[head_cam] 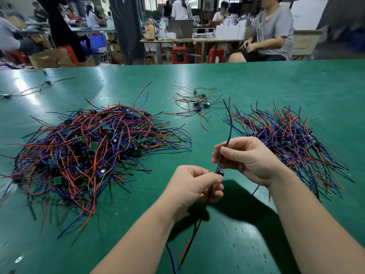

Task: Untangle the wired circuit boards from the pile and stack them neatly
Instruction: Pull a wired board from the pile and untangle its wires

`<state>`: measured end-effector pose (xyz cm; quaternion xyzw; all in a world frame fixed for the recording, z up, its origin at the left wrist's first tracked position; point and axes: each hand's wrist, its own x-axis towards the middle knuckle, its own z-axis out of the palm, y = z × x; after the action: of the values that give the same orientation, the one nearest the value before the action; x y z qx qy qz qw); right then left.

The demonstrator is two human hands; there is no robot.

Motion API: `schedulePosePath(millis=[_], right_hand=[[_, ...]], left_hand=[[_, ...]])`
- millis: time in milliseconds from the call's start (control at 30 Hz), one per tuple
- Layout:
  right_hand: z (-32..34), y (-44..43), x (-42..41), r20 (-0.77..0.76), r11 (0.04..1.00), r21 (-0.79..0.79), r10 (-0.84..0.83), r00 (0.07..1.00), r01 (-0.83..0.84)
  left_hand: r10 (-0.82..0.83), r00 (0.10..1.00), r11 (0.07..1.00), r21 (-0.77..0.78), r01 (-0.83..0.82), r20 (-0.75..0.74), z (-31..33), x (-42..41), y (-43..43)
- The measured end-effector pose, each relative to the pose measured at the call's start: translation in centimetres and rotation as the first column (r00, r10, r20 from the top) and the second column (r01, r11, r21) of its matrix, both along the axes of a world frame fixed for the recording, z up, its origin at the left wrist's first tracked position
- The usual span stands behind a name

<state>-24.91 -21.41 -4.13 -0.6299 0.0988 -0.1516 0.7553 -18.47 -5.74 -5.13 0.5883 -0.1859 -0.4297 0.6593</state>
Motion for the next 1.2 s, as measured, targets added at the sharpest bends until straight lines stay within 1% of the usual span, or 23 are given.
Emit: schedulePosePath(millis=[100,200,300,367,433,533,600,633,700,767,833,867,967,1100,1200], right_hand=[[0.3,-0.4,-0.3,0.030,0.999,0.021,-0.036,0.999,0.035],[0.6,-0.8,-0.2,0.048,0.989,0.084,-0.124,0.991,0.119],[1.1,-2.2,-0.9,0.076,0.962,0.201,-0.202,0.976,0.184],[1.6,-3.8,-2.1,0.149,0.956,0.253,-0.193,0.970,0.151],[1.8,-5.0,-3.2,0.153,0.967,0.215,-0.171,0.973,0.136],[1.0,-5.2,-2.9,0.002,0.971,0.123,-0.206,0.979,0.204],[0.7,-4.7,-2.2,-0.097,0.977,0.054,-0.198,0.975,0.204],[0.6,-4.4,-2.0,-0.136,0.985,0.026,-0.166,0.977,0.171],[0.4,-4.1,-2.0,-0.164,0.999,0.031,-0.031,0.986,0.036],[0.4,-3.5,-2.0,-0.133,0.990,0.074,0.133,0.982,-0.124],[0.2,-2.9,-1.7,-0.097,0.978,0.066,0.203,0.974,-0.197],[0.1,-2.6,-1.5,-0.085,0.981,0.044,0.194,0.977,-0.191],[0.0,-2.0,-1.0,-0.059,0.995,0.006,0.100,0.993,-0.100],[0.4,-2.5,-0.9,-0.011,0.995,0.060,-0.085,0.996,0.085],[0.7,-3.1,-1.2,-0.024,0.979,0.081,-0.188,0.982,0.189]], left_hand=[[-0.066,0.998,0.997,0.025,0.067,-0.016,0.1,-0.2,0.0],[-0.130,0.991,0.990,0.062,0.130,-0.016,0.3,-0.2,0.1],[-0.295,0.955,0.945,0.158,0.285,0.044,0.0,-0.6,0.4],[-0.395,0.916,0.904,0.207,0.374,0.069,-0.1,-1.3,0.6],[-0.379,0.925,0.916,0.151,0.373,0.011,0.0,-1.8,0.3],[-0.258,0.964,0.964,0.045,0.261,-0.062,0.4,-1.5,0.0],[-0.162,0.982,0.987,-0.026,0.161,-0.095,0.6,-1.1,-0.1],[-0.121,0.987,0.992,-0.054,0.115,-0.105,0.7,-0.9,-0.1],[-0.059,0.992,0.995,-0.089,0.049,-0.111,0.7,-0.6,-0.2],[-0.032,0.993,0.995,-0.100,0.020,-0.111,0.6,-0.6,-0.2],[-0.030,0.993,0.996,-0.090,0.020,-0.111,0.4,-0.7,-0.3],[-0.034,0.994,0.996,-0.081,0.026,-0.108,0.4,-0.9,-0.3],[-0.057,0.995,0.998,-0.046,0.054,-0.081,0.1,-1.0,-0.4],[-0.118,0.992,0.993,0.005,0.119,-0.051,0.0,-1.0,-0.2],[-0.144,0.989,0.989,0.026,0.144,-0.026,-0.1,-1.0,-0.2]])
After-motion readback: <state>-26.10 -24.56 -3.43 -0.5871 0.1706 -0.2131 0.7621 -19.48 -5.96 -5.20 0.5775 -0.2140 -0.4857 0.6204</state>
